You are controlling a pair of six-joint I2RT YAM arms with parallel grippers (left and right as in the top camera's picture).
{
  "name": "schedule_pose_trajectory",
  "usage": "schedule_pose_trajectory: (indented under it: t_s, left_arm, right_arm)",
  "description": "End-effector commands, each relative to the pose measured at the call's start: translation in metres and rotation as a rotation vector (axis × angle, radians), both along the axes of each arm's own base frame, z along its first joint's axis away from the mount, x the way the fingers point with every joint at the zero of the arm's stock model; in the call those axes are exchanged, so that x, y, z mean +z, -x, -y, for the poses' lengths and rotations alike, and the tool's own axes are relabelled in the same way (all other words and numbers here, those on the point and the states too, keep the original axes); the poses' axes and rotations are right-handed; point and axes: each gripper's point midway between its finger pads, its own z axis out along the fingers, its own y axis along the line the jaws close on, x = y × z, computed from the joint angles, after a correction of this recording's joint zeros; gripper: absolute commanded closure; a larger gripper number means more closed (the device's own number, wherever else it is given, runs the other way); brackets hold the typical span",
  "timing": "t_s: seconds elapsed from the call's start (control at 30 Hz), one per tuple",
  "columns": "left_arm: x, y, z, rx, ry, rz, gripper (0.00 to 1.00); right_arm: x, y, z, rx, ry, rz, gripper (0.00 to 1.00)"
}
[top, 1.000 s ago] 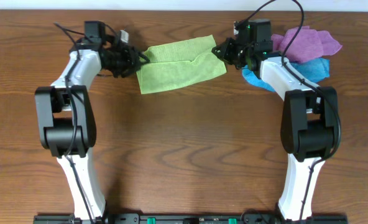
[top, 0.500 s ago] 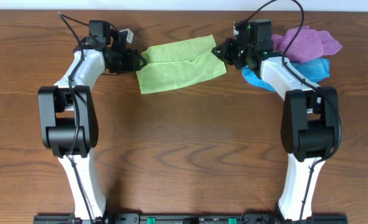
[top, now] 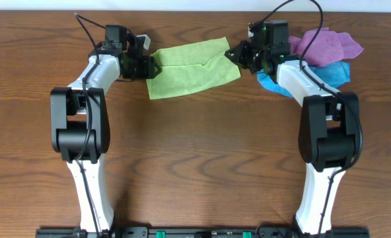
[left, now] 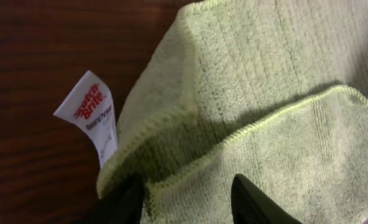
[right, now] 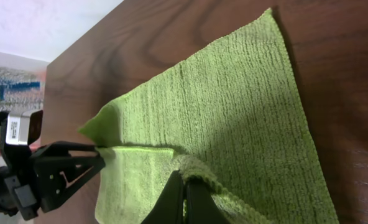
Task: Fold the cloth
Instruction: 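Lift both corners and carry them forward over the far edge, then lower the held corners onto the far edge of the cloth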
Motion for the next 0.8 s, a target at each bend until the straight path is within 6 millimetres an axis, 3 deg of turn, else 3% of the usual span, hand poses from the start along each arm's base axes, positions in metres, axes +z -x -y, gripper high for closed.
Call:
schedule_pose_trajectory:
  t_s: [0.0, 0.1, 0.4, 0.67, 0.77]
  left_arm:
    - [-0.011, -0.006, -0.002, 0.028, -0.006, -0.013, 0.53]
    - [-0.01, -0.006, -0.002, 0.033, -0.001, -0.016, 0.55]
    - [-0.007, -0.004, 0.004, 0.031, 0.046, -0.032, 0.79]
    - [0.002, -0.007, 0.0, 0.067, 0.106, -0.048, 0.79]
    - [0.003, -0.007, -0.001, 0.069, 0.116, -0.049, 0.91]
  right_arm:
    - [0.012, -0.005, 0.002, 0.012, -0.011, 0.03, 0.98]
    - [0.012, -0.005, 0.002, 0.013, -0.013, 0.03, 0.98]
    - [0.012, -0.005, 0.002, 0.014, -0.013, 0.03, 0.98]
    - [0.012, -0.005, 0.002, 0.014, -0.012, 0.03, 0.98]
    - [0.012, -0.005, 0.002, 0.014, -0.013, 0.03, 0.99]
